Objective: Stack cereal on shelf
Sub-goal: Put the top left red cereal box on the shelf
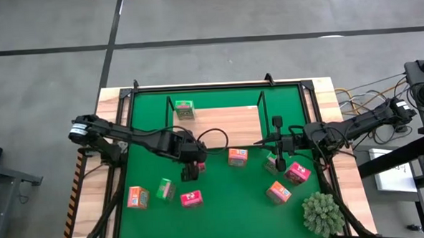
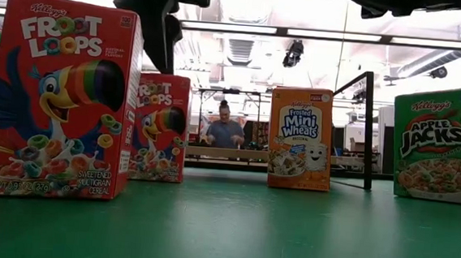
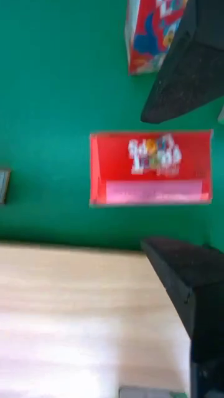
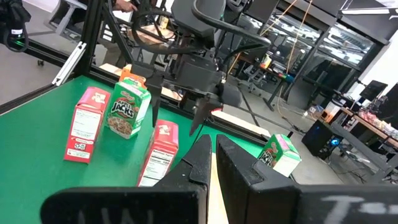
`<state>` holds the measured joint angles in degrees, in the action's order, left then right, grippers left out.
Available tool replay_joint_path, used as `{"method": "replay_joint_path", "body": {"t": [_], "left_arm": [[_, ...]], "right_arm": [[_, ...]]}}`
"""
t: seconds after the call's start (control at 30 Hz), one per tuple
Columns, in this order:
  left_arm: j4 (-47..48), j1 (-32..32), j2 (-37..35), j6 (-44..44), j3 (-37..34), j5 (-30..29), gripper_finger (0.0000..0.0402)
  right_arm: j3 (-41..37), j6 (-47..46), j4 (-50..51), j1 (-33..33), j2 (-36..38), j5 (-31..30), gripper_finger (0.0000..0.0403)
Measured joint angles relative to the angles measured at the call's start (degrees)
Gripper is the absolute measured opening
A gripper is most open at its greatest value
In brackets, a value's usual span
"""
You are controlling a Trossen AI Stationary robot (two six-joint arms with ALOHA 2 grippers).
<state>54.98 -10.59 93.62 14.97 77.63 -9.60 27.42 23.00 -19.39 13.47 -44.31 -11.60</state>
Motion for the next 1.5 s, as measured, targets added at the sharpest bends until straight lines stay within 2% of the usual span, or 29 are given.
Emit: {"method": "replay_joint_path", "body": {"t": [0.17,0.43,1.0,1.27,1.5], "left_arm": [[-2.7,0.0,0.0,-0.6,-2.1,0.6,0.0321],[-4.0,0.0,0.0,-0.7,-4.6,1.1,0.0306],[-4.0,-0.1,0.0,-0.7,-4.2,1.2,0.017],[-0.7,-0.1,0.0,-3.2,1.1,1.6,0.0151],[0.5,0.9,0.0,-15.7,10.1,1.6,0.015]], "right_arm": [[0.0,0.0,0.2,0.0,0.0,0.0,0.0013],[0.0,0.0,0.7,0.0,0.0,0.0,0.0013],[0.0,0.0,0.8,0.0,0.0,0.0,0.0013],[0.0,0.0,0.8,0.0,0.0,0.0,0.0013],[0.0,0.1,0.8,0.0,0.0,-0.4,0.0013]]}}
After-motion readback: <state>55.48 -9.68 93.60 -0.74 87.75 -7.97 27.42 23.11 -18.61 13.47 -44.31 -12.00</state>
